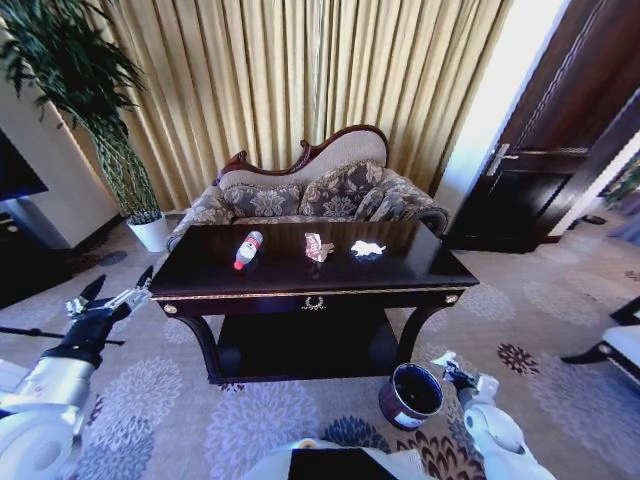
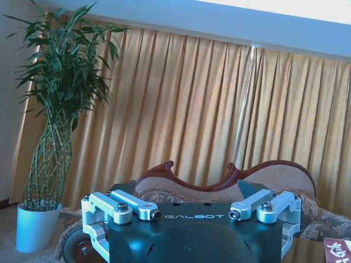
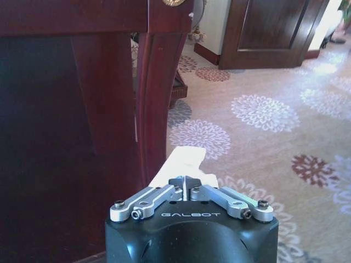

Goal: Move to the front of the table and place the trash on the table into the trash bin.

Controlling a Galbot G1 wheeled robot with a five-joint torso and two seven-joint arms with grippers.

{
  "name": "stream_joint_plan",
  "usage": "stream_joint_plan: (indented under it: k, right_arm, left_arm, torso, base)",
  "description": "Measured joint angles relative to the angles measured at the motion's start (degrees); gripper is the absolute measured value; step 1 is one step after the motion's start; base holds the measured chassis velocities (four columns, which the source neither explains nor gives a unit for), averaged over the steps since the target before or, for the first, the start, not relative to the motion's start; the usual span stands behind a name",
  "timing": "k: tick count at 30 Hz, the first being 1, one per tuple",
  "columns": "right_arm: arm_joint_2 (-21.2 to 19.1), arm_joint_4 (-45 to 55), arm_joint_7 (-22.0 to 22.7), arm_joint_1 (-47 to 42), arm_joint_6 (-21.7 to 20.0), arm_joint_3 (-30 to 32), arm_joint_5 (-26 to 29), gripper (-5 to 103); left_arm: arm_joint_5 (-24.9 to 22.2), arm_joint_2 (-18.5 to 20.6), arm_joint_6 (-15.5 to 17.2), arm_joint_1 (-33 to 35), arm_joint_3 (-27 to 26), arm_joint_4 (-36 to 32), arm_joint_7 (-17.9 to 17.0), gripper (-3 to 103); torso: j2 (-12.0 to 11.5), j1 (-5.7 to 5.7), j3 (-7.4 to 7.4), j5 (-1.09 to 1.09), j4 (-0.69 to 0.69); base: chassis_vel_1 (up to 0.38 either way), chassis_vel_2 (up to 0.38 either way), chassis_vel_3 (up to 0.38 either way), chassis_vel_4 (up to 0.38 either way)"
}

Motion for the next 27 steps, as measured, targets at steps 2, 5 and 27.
stream_joint_plan:
  k: [2, 5, 27]
  right_arm:
    - [0.05, -0.86, 0.03, 0.58, 0.36, -0.20, -1.29, 7]
    - [0.07, -1.39, 0.08, 1.12, 0.56, -0.40, -1.90, 17]
    - [0.48, 0.91, 0.22, -0.84, 1.03, 0.39, -0.73, 97]
  left_arm:
    - [0.02, -0.04, -0.04, 0.06, -0.03, -0.02, 0.02, 100]
    - [0.02, -0.06, -0.08, 0.06, -0.06, -0.22, 0.04, 100]
    - [0.11, -0.26, -0.18, -0.13, 0.12, -0.55, 0.16, 100]
  torso:
    - [0.00, -0.01, 0.00, 0.00, 0.00]
    - [0.00, -0.01, 0.00, 0.00, 0.01]
    - [0.01, -0.01, 0.00, 0.01, 0.00]
  base:
    - [0.000, 0.000, 0.000, 0.000]
    - [0.000, 0.000, 0.000, 0.000]
    - [0.000, 0.000, 0.000, 0.000]
